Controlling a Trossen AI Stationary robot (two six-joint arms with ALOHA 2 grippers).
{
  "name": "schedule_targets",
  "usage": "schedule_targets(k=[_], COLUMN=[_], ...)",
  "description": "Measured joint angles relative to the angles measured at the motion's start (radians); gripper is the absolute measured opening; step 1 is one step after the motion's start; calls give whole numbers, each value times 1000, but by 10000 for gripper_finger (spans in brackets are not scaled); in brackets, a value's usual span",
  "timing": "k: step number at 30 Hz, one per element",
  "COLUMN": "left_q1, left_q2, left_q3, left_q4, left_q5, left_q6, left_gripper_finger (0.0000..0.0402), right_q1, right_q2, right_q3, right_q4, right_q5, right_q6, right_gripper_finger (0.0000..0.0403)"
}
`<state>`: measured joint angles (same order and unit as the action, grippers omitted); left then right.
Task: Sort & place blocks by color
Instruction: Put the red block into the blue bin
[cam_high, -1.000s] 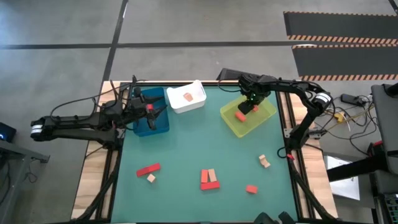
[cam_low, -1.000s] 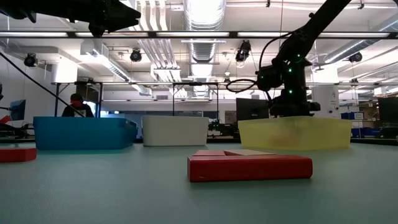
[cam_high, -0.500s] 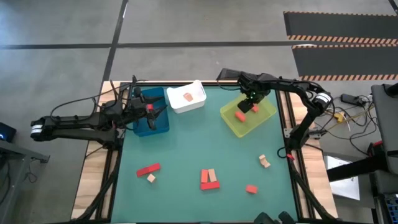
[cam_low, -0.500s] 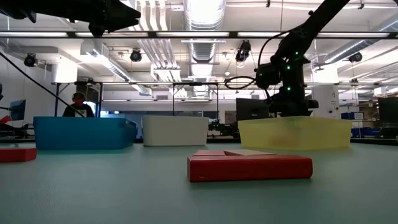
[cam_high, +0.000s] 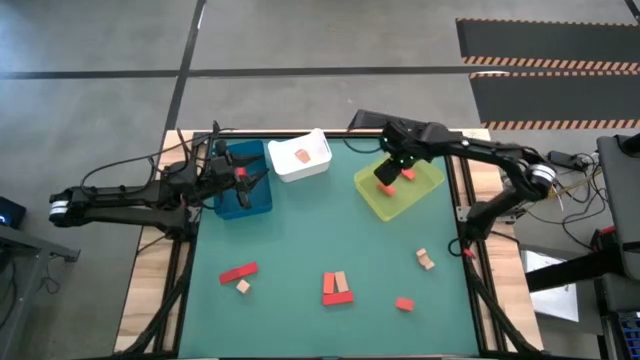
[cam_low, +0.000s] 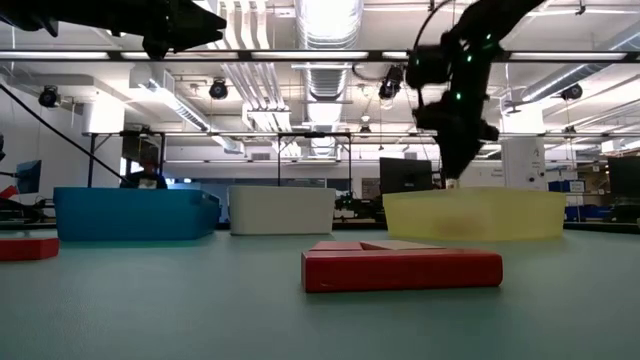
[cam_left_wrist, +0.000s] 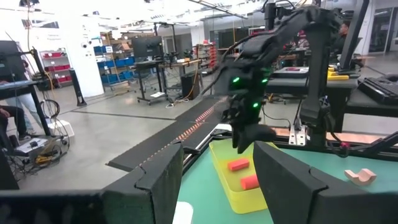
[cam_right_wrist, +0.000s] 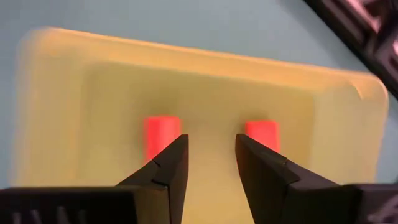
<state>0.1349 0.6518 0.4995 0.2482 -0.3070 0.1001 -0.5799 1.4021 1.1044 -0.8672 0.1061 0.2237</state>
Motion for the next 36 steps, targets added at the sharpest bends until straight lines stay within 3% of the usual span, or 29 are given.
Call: schedule_targets(k=[5, 17, 26, 29, 36], left_q1=[0, -1, -69, -126, -309], left_q2=[2, 18, 123, 173, 359], left_q3=[-3, -16, -16, 12, 130], left_q4=[-4, -115, -147, -297, -785], left_q5=[0, 40, 267, 334, 340], left_q6=[-43, -286, -469, -557, -771], left_gripper_finger=[180, 180, 180, 180, 180], right_q1=[128, 444, 577, 593, 595], right_q2=[-100, -192, -190, -190, -189], right_q3=[-38, -99, -216, -247, -278], right_q4=[105, 378, 736, 807, 826], right_q5=[11, 192, 192, 192, 192], right_q6=[26, -27, -157, -185, -191], right_gripper_finger=[113, 89, 70, 68, 72])
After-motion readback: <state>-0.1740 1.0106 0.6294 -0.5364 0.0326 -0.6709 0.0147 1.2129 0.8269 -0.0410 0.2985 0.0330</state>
